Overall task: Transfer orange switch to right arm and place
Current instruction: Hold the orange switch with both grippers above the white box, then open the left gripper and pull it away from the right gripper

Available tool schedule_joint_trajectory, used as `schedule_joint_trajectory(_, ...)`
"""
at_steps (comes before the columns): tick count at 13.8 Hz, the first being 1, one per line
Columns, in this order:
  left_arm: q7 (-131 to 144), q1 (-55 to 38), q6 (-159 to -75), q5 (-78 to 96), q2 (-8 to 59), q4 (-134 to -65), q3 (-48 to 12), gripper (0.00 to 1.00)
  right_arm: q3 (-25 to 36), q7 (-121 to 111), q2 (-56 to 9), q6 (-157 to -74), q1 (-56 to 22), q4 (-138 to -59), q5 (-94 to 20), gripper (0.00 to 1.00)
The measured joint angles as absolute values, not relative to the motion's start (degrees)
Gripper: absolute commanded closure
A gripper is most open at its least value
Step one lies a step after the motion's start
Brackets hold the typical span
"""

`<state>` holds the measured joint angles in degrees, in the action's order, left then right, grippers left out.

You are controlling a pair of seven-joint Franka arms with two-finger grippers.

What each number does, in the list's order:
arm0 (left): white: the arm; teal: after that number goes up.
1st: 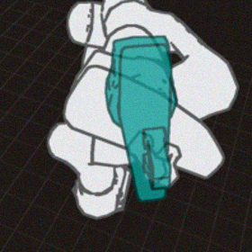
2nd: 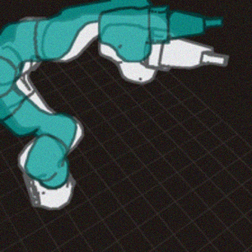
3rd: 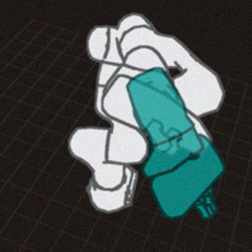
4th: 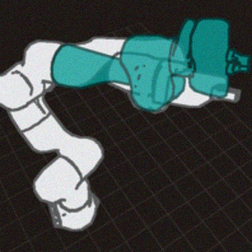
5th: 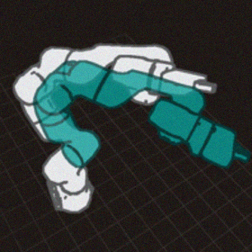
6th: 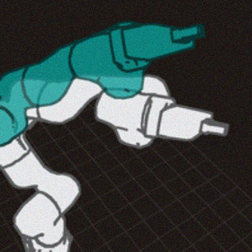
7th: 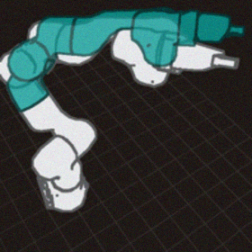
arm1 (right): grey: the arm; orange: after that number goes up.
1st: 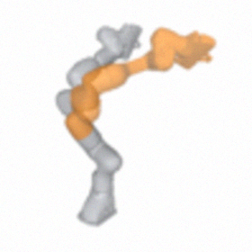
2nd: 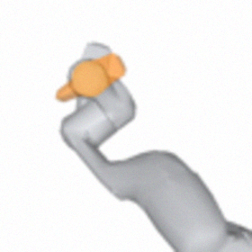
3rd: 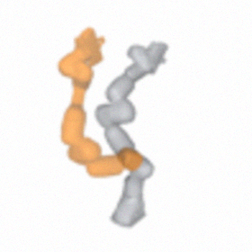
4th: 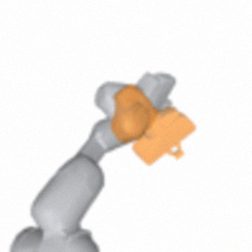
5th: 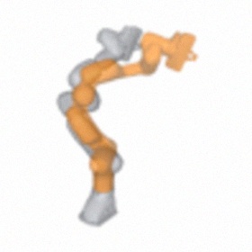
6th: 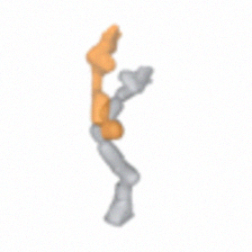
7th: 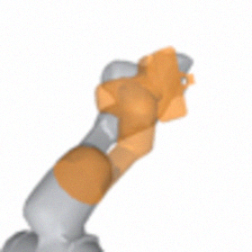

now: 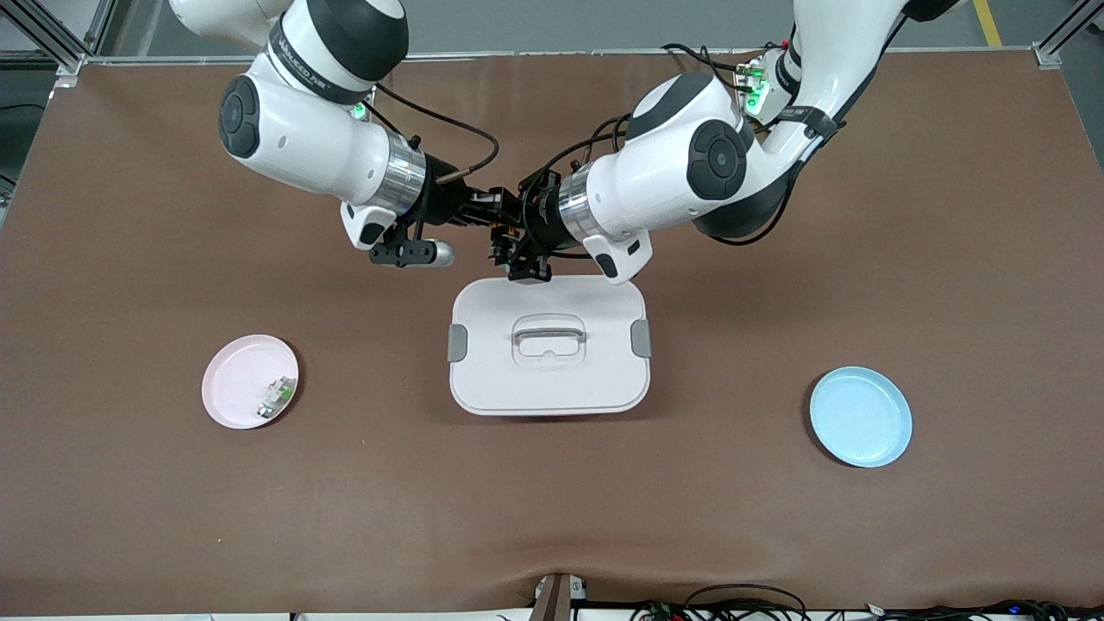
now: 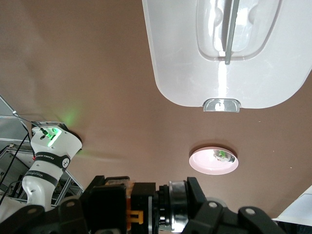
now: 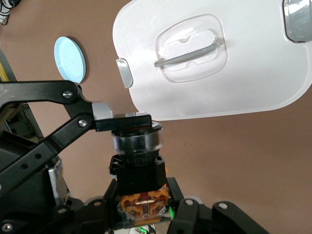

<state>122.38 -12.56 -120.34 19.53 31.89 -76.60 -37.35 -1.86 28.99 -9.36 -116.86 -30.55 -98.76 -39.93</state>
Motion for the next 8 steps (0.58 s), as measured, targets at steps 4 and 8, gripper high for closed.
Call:
schedule_joint_trajectory(4,122.4,-12.57,-120.44,19.53,31.89,-76.6,-37.35,0.0,-1.79,28.94,-9.37,-116.74,-30.55,-98.75,-40.06,1.0)
schedule_joint_trajectory(8,122.4,-12.54,-120.61,19.45,31.88,-76.08,-37.3,0.0,-1.32,28.97,-9.38,-115.84,-30.5,-98.77,-40.06,1.0)
